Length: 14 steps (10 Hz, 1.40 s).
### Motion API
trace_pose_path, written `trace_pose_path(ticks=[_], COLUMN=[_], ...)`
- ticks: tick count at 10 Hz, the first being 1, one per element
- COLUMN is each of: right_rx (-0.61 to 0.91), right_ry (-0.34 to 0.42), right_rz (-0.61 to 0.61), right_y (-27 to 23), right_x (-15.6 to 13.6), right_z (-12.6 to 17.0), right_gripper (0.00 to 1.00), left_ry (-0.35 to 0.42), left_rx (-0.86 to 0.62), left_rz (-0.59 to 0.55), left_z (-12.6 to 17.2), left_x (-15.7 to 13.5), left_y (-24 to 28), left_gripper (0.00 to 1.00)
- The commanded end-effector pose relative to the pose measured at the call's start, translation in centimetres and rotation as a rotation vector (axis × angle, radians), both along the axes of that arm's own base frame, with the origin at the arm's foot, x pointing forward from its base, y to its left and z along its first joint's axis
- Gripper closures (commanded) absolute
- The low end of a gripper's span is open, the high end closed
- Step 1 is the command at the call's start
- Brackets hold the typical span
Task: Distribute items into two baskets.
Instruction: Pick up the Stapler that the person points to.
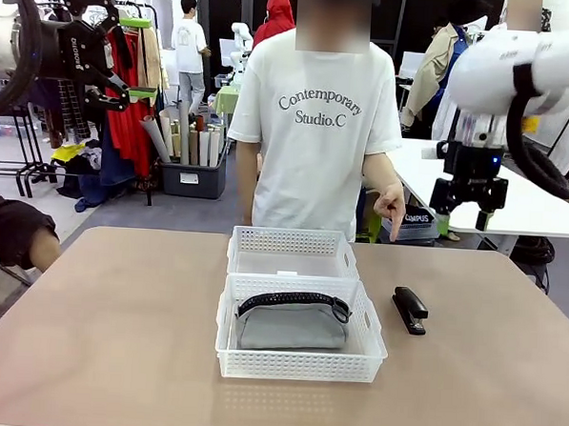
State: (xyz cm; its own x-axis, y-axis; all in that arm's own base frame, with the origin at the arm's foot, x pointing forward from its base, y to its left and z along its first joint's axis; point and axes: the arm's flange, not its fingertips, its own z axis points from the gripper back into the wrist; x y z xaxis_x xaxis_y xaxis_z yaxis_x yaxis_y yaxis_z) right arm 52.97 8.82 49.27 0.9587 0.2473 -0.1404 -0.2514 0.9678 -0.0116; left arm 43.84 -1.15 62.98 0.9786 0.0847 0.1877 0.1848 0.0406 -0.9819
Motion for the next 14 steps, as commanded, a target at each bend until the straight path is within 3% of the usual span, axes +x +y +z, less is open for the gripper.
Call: trace_pose_path(ticks=[1, 6, 7, 10, 12, 14], right_rx=[-0.074, 0.028, 0.050, 0.056, 0.083, 0.043], right_ry=[-0.055, -0.219, -0.173, -0.166, -0.105, -0.135], right_rz=[-0.043, -0.198, -0.235, -0.251, -0.236, -0.230], right_y=[0.7, 3.1, 3.6, 5.1, 5.4, 4.8], right_x=[-0.8, -2.1, -2.2, -3.2, -3.1, -3.1], right_z=[-2.8, -10.5, -11.3, -13.9, -13.4, -14.1], right_gripper=[0.00, 0.00, 0.00, 0.00, 0.00, 0.00], left_ry=[-0.001, -0.001, -0.001, -0.001, -0.001, -0.001], left_rx=[-0.001, -0.001, -0.001, -0.001, -0.001, -0.001], left_rz=[0.002, 0.002, 0.002, 0.002, 0.002, 0.002], left_z=[0.0, 0.0, 0.0, 0.0, 0.0, 0.0], left_x=[-0.2, -0.2, -0.2, -0.2, -0.2, -0.2], left_y=[0.0, 0.0, 0.0, 0.0, 0.0, 0.0], left_gripper=[0.00, 0.00, 0.00, 0.00, 0.00, 0.00])
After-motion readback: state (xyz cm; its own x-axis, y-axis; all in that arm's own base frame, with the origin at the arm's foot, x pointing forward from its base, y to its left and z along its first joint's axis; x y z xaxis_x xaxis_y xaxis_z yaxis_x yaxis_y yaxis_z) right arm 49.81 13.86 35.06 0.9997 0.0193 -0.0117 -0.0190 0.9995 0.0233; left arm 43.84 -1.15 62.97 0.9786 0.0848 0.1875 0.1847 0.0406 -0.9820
